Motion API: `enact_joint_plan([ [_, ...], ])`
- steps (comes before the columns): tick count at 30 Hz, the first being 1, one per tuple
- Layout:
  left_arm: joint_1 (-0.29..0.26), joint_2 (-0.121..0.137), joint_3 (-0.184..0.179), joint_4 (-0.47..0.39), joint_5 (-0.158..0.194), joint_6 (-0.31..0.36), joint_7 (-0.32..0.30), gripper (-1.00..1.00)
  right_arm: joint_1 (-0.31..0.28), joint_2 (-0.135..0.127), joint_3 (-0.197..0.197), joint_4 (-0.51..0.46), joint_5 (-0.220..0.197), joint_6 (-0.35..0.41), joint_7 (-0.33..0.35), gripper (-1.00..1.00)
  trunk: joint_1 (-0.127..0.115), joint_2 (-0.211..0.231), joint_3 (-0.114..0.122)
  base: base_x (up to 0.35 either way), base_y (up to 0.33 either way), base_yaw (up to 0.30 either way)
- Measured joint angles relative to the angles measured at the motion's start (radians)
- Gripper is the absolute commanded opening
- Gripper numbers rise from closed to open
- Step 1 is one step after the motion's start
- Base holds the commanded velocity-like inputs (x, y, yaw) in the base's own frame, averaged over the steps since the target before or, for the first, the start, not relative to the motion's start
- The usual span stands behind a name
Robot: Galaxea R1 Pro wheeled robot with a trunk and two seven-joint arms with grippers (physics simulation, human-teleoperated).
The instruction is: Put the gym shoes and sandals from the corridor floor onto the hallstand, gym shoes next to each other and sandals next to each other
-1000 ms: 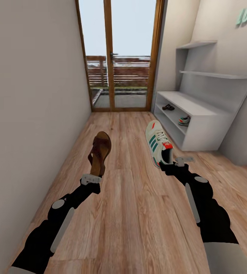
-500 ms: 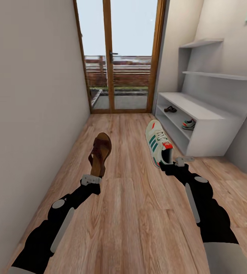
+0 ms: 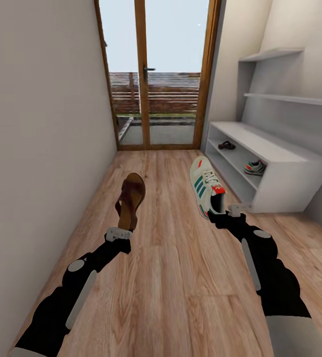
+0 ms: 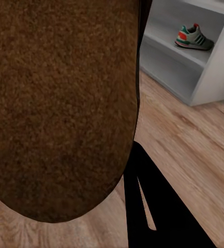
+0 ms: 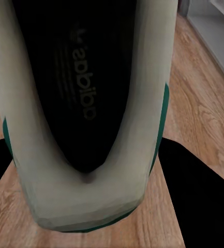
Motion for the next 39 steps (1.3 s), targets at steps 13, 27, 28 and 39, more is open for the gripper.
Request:
enact_joint_plan([
  [13, 0.000, 0.000, 0.000, 0.000, 0.000, 0.000, 0.000, -1.00, 0.000, 0.000, -0.001, 0.000, 0.000, 0.000, 0.000, -1.00, 0.000, 0.000, 0.000, 0.347, 0.106, 0.000],
  [27, 0.000, 0.000, 0.000, 0.000, 0.000, 0.000, 0.000, -1.00, 0.000, 0.000, 0.000, 0.000, 0.000, 0.000, 0.000, -1.00, 0.000, 0.000, 0.000, 0.347, 0.106, 0.000],
  [28, 0.000, 0.000, 0.000, 0.000, 0.000, 0.000, 0.000, -1.00, 0.000, 0.000, 0.000, 0.000, 0.000, 0.000, 0.000, -1.00, 0.000, 0.000, 0.000, 0.347, 0.106, 0.000],
  [39, 0.000, 0.000, 0.000, 0.000, 0.000, 0.000, 0.000, -1.00, 0.000, 0.000, 0.000, 0.000, 0.000, 0.000, 0.000, -1.00, 0.000, 0.000, 0.000, 0.347, 0.106, -0.001],
])
